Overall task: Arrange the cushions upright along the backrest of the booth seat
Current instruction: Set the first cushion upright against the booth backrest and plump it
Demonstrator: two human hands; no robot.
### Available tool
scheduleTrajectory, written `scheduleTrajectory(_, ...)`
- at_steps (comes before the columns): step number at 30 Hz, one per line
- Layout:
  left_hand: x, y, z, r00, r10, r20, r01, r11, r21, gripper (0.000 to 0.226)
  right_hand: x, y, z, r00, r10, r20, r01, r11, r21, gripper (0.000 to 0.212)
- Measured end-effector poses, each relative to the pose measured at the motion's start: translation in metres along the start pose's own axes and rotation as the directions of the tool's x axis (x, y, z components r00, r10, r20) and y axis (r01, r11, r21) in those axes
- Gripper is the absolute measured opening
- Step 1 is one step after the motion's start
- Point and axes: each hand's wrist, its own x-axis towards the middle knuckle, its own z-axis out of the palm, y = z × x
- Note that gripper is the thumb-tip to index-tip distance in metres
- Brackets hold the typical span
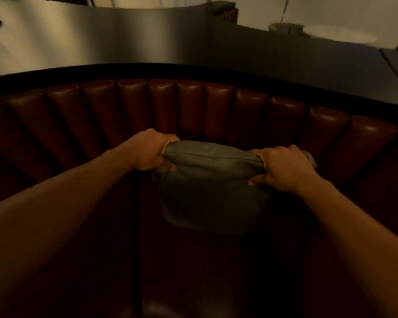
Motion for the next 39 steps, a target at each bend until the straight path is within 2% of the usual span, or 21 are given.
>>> scheduleTrajectory(6,-0.014,-0.073,-0.015,0.996,-0.091,-0.023,0.091,0.996,-0.001,0.062,0.067,-0.055,-0.008,0.998,-0.050,-0.047,0.050,0.999,-0.005,0.078)
scheduleTrajectory(12,-0.015,-0.144,-0.009,0.993,-0.115,-0.024,0.113,0.992,-0.048,0.060,0.125,-0.107,-0.005,0.997,-0.077,0.003,0.077,0.997,-0.001,0.077)
scheduleTrajectory(19,0.006,-0.207,0.001,0.994,-0.107,0.030,0.109,0.989,-0.098,0.058,0.181,-0.136,-0.002,0.995,-0.083,0.047,0.081,0.996,0.032,0.071)
scheduleTrajectory(25,0.039,-0.236,0.014,0.996,-0.080,-0.032,0.076,0.991,-0.114,0.062,0.225,-0.135,0.002,0.996,-0.037,0.077,0.034,0.999,0.039,0.065)
scheduleTrajectory(28,0.055,-0.241,0.015,0.990,-0.086,-0.115,0.075,0.992,-0.104,0.064,0.240,-0.128,0.001,0.998,-0.009,0.066,0.006,0.999,0.037,0.065)
scheduleTrajectory(30,0.062,-0.244,0.016,0.979,-0.108,-0.173,0.105,0.994,-0.027,0.075,0.244,-0.125,0.007,1.000,0.018,0.017,-0.018,1.000,0.023,0.071)
scheduleTrajectory(34,0.063,-0.237,0.036,0.941,-0.201,-0.271,0.229,0.970,0.076,0.098,0.237,-0.129,0.030,0.980,0.090,-0.179,-0.082,0.995,0.049,0.108)
scheduleTrajectory(36,0.056,-0.231,0.052,0.921,-0.156,-0.358,0.210,0.971,0.118,0.098,0.228,-0.140,0.041,0.956,0.023,-0.293,-0.013,0.999,0.036,0.124)
scheduleTrajectory(39,0.044,-0.213,0.073,0.865,0.015,-0.501,0.115,0.967,0.227,0.098,0.210,-0.167,0.067,0.923,-0.071,-0.378,0.076,0.997,-0.001,0.137)
